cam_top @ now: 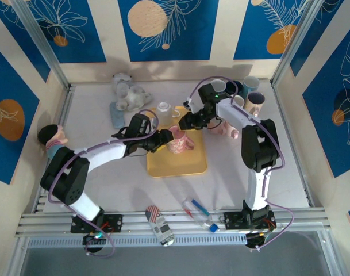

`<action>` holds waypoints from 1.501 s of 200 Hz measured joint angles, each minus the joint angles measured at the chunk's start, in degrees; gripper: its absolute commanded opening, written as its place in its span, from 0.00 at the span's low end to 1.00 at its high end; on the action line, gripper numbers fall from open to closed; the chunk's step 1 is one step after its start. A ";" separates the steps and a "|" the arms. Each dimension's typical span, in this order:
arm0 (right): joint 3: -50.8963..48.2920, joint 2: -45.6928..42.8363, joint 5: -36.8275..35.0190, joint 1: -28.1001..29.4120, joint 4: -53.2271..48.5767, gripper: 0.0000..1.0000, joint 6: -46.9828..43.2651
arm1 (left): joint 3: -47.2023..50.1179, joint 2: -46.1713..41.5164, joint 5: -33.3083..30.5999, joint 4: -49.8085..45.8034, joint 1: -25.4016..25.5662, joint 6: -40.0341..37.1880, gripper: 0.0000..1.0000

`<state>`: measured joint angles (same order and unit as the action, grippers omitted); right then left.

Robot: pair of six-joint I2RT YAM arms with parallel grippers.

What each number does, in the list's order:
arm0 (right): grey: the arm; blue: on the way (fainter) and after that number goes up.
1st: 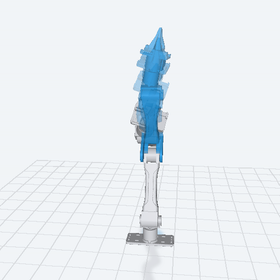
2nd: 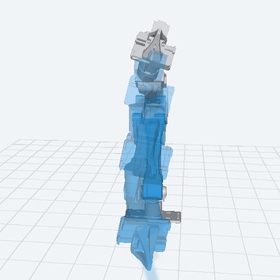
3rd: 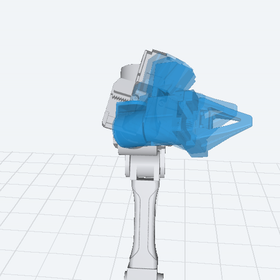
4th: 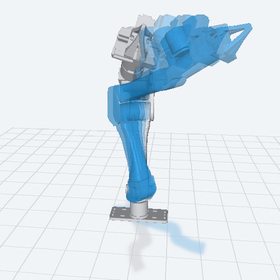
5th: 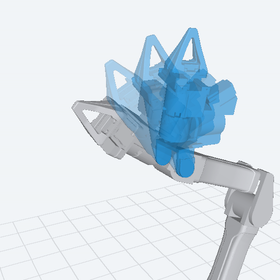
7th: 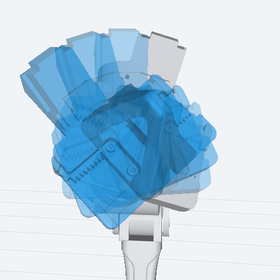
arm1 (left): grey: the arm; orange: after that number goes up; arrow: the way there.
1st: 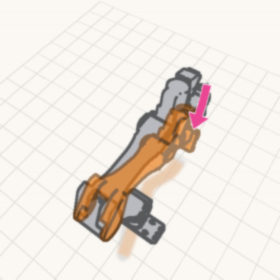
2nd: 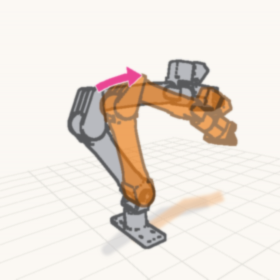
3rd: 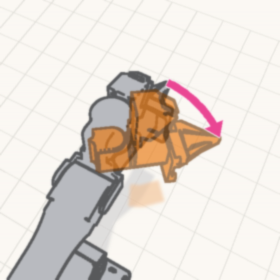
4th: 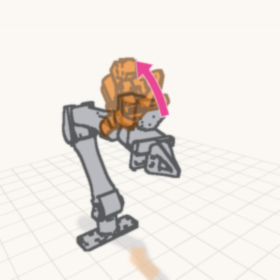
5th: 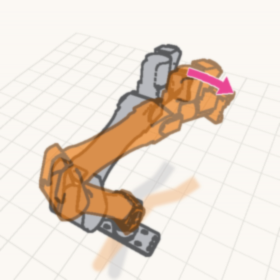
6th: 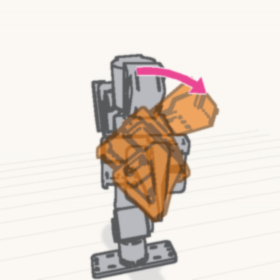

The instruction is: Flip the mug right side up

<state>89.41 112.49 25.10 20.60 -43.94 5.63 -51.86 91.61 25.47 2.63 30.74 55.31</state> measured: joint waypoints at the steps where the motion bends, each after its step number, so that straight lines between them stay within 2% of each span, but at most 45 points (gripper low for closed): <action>1: -0.11 -0.09 -0.02 -0.02 0.07 0.41 0.02 | -0.07 0.04 0.11 -0.07 -0.15 -0.20 0.65; 66: -7.63 -7.41 -1.07 0.17 1.14 0.41 5.86 | -10.32 7.17 0.81 -4.87 -6.21 -5.40 0.65; 91: -9.20 -11.67 -1.31 0.76 2.12 0.40 10.01 | -13.29 6.10 -1.38 -9.22 -7.21 -9.29 0.65; 112: -9.84 -17.46 -2.25 0.35 3.56 0.37 13.81 | -13.55 1.36 -4.31 -14.43 -6.56 -13.88 0.64; 133: -9.84 -23.87 -4.85 -1.70 3.82 0.35 17.90 | -13.77 -4.70 -9.70 -20.50 -2.25 -18.10 0.62; 157: -9.94 -29.57 -8.37 -5.40 1.62 0.35 22.69 | -14.64 -8.44 -16.90 -25.92 6.67 -19.19 0.58; 180: -12.22 -33.86 -10.29 -8.55 -1.18 0.35 25.81 | -17.07 -6.71 -23.37 -30.97 13.79 -17.81 0.59; 203: -16.09 -37.97 -10.54 -10.82 -4.33 0.35 27.58 | -21.97 -0.98 -29.53 -36.20 18.51 -15.19 0.53; 233: -20.22 -42.64 -9.88 -13.92 -6.86 0.36 28.17 | -27.85 6.49 -34.36 -40.61 21.53 -11.85 0.47; 256: -22.10 -44.78 -8.57 -16.00 -6.99 0.36 28.17 | -30.73 10.82 -37.73 -42.86 22.32 -8.87 0.47; 300: -23.91 -45.20 -5.09 -19.19 -6.62 0.36 28.13 | -32.33 14.36 -40.63 -44.06 22.38 -5.46 0.46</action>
<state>65.49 67.29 20.01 1.41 -50.57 33.76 -84.18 105.97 -15.16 -41.43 53.12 49.84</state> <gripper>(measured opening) 0.355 0.464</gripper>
